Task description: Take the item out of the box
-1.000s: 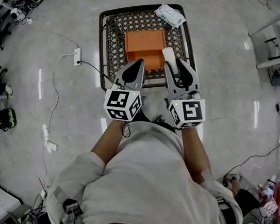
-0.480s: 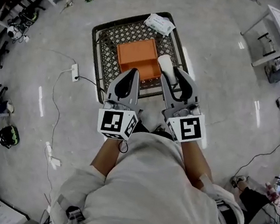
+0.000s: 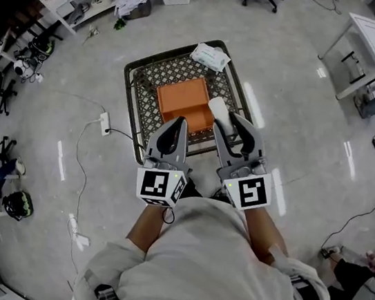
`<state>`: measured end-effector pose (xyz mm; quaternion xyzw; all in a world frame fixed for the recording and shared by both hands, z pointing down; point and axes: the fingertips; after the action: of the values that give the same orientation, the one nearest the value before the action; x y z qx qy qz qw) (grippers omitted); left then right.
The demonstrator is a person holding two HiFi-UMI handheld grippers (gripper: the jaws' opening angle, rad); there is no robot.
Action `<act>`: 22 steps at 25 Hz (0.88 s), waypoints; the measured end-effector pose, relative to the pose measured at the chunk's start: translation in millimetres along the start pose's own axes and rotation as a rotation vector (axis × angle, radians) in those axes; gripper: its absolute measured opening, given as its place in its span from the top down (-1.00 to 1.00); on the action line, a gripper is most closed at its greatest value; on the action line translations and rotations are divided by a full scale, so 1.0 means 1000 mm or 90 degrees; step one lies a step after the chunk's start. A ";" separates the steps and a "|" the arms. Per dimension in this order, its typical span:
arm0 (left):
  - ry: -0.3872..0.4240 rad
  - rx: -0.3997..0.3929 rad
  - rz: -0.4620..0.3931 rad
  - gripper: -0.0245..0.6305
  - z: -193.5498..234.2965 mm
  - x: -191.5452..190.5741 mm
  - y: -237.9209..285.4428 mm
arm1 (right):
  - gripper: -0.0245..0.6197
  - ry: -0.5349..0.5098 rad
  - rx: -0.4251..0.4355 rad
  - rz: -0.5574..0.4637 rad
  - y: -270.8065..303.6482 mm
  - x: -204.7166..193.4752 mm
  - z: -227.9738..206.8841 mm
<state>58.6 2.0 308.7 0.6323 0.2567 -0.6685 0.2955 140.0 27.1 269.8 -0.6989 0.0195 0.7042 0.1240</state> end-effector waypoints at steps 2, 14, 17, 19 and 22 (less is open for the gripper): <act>0.000 0.001 -0.004 0.89 0.001 0.002 0.000 | 0.52 -0.001 -0.001 -0.002 0.000 0.001 0.000; 0.004 0.008 -0.011 0.89 0.007 0.007 0.003 | 0.52 -0.007 0.005 0.000 0.006 0.003 0.003; 0.000 0.009 -0.010 0.89 0.008 0.005 0.003 | 0.52 -0.008 0.005 0.003 0.007 0.002 0.005; -0.001 0.009 -0.008 0.89 0.007 0.004 0.002 | 0.52 -0.008 0.006 0.004 0.006 0.001 0.005; -0.002 0.008 -0.007 0.89 0.005 0.005 0.001 | 0.52 -0.014 0.009 0.006 0.005 0.003 0.005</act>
<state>55.6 -3.0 304.6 0.6314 0.2556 -0.6730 0.2881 133.7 24.2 266.8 -0.6901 0.0263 0.7122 0.1256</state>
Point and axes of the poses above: the fingertips, and each gripper's own axes: y forward along the fingers, z to its left, x out of its top, and after that the axes turned 9 degrees about -x, right-handed
